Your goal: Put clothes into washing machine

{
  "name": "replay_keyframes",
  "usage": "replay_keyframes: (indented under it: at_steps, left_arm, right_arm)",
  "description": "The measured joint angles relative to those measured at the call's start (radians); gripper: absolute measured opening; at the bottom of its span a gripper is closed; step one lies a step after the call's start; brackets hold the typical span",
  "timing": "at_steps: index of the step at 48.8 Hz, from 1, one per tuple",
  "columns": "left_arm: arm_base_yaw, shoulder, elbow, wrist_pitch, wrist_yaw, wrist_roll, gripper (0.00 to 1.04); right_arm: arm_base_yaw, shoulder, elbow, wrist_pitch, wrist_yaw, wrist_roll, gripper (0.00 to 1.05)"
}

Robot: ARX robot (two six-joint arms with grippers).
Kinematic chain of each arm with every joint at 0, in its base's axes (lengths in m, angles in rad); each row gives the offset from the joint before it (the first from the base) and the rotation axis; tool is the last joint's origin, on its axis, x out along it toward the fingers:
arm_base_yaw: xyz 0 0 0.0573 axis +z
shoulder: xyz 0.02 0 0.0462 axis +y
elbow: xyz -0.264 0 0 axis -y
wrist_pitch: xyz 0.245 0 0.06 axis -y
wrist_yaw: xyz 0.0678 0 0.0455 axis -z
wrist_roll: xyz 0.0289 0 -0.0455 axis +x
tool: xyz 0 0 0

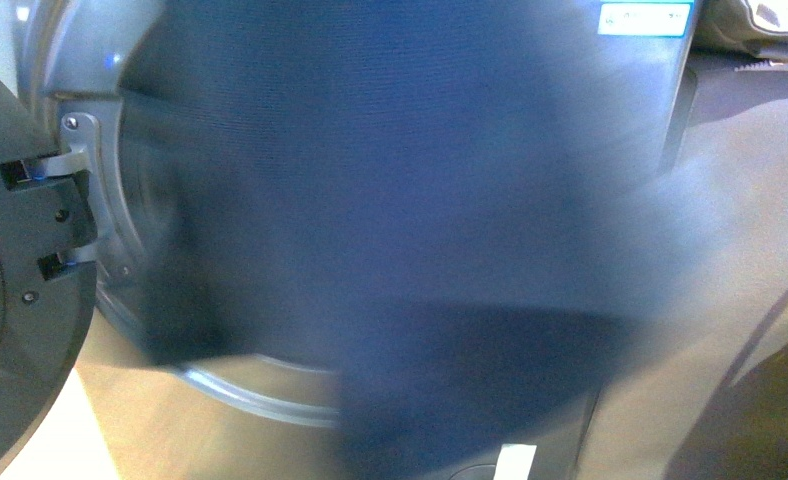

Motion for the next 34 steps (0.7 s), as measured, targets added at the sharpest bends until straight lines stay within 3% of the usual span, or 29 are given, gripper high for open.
replay_keyframes:
  at_steps: [8, 24, 34]
  left_arm:
    - [0.001, 0.000, -0.006, 0.002, -0.001, 0.000, 0.07]
    - [0.001, 0.008, -0.049, 0.022, -0.005, 0.000, 0.07]
    - [-0.004, 0.023, -0.077, 0.048, -0.014, -0.004, 0.07]
  right_arm:
    - [-0.082, -0.090, -0.140, -0.032, -0.063, -0.012, 0.54]
    - [-0.254, -0.282, -0.341, -0.016, -0.232, -0.018, 0.02]
    - [-0.345, -0.392, -0.433, -0.030, -0.322, -0.019, 0.02]
